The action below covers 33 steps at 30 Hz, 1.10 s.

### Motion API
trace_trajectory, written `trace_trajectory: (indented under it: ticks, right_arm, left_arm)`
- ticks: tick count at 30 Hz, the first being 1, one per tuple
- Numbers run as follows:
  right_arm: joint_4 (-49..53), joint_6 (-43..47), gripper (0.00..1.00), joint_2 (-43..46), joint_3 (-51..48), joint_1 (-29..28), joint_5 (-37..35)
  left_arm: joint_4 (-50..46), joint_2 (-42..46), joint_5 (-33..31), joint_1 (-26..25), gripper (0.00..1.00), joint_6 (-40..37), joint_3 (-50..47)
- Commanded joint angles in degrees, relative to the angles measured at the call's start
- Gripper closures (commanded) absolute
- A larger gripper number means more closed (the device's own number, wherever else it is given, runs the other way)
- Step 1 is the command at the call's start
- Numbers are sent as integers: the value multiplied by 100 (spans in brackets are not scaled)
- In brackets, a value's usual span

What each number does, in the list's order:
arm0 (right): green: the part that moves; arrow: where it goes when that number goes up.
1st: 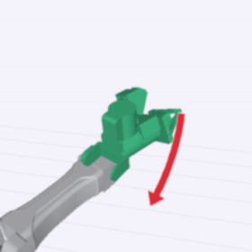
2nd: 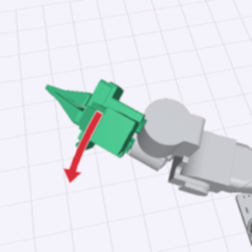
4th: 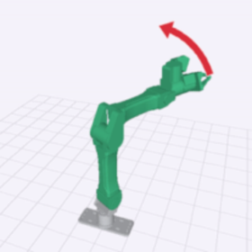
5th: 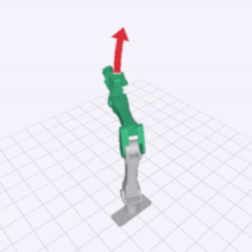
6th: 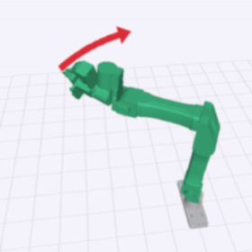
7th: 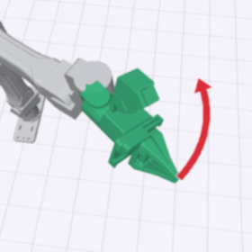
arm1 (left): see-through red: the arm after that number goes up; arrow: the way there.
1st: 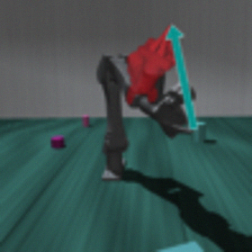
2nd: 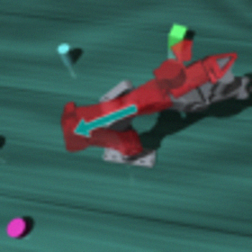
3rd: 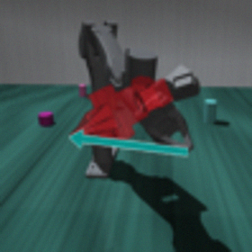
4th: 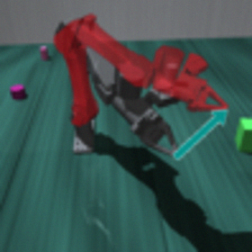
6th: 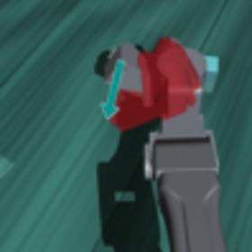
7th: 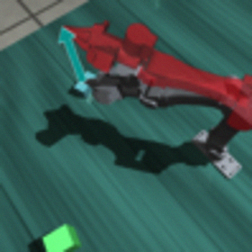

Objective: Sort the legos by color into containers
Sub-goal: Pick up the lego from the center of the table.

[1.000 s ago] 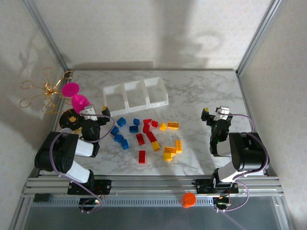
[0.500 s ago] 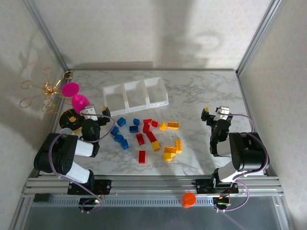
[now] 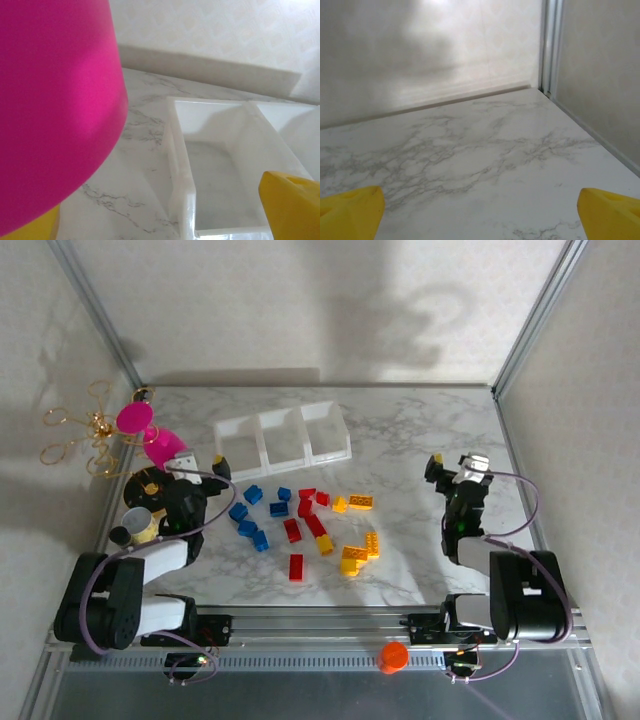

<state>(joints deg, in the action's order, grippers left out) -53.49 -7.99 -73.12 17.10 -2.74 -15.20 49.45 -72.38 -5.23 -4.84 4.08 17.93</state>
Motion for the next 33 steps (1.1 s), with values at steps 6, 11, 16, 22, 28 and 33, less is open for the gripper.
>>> trace_trajectory:
  ticks: [6,11,16,22,28,33]
  right_arm:
    - [2003,-1268,1,431,747,40,-487]
    - [2436,-1579,1,435,986,37,-452]
    - [2745,-1516,1,425,1241,37,-221]
    - [3309,-1622,1,425,1498,42,119]
    - [3850,-1747,1,585,1611,27,546]
    - [4408,-1856,1,798,1667,-21,933]
  left_arm:
    - [-2168,120,611,-73,1,85,925]
    - [-2766,-127,716,-102,1,120,1130]
    - [-3235,-245,673,-402,1,120,1307]
    - [-3516,-345,525,-675,0,58,1474]
    - [-3628,-358,732,-885,1,250,1546]
    - [-3556,-46,1078,-934,1,689,1430]
